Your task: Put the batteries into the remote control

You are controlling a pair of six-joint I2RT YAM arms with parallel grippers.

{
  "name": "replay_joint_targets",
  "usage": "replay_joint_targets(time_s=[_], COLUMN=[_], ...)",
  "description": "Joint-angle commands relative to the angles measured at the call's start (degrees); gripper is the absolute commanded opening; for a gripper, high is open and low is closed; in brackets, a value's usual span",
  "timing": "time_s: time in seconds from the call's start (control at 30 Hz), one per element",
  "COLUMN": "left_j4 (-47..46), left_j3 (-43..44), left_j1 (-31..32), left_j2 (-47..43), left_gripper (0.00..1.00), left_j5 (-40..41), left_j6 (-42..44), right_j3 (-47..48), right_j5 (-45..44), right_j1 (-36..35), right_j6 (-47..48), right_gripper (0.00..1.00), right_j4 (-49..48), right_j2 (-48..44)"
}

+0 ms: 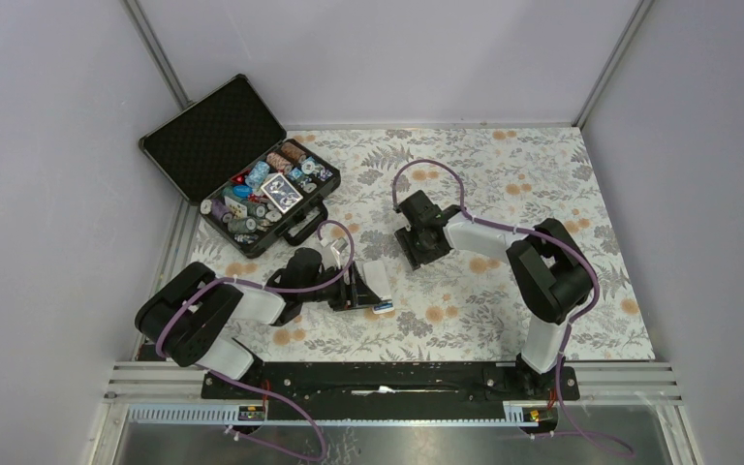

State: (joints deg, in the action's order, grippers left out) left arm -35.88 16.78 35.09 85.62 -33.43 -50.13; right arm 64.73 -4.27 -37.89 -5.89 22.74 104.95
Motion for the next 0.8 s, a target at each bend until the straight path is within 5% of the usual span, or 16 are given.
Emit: replay_joint_targets(time_s=[0.0,0.57,0.77], left_j4=[-0.16,-4.98,0.57], left_j3=[0.46,2.45,2.85], left_j1=[0.94,6.12,6.09], left_j2=[1.21,5.36,0.47], left_gripper=[0.62,0.62,0.62], left_j5=[0.47,2.54,4.13], left_j6=[0.1,-4.75,-2.34], right_j3=[-2.61,-10.39,-10.76], right_j5=[2.96,5.26,7.76], right_j1=[-1.34,-6.01,-6.78], right_j6=[-2.64,-6.16,-4.37], right_gripper=[0.36,0.34,0.32], right_j4=[1.88,5.16,7.27], right_j2=[-2.0,-18.66,-22.49])
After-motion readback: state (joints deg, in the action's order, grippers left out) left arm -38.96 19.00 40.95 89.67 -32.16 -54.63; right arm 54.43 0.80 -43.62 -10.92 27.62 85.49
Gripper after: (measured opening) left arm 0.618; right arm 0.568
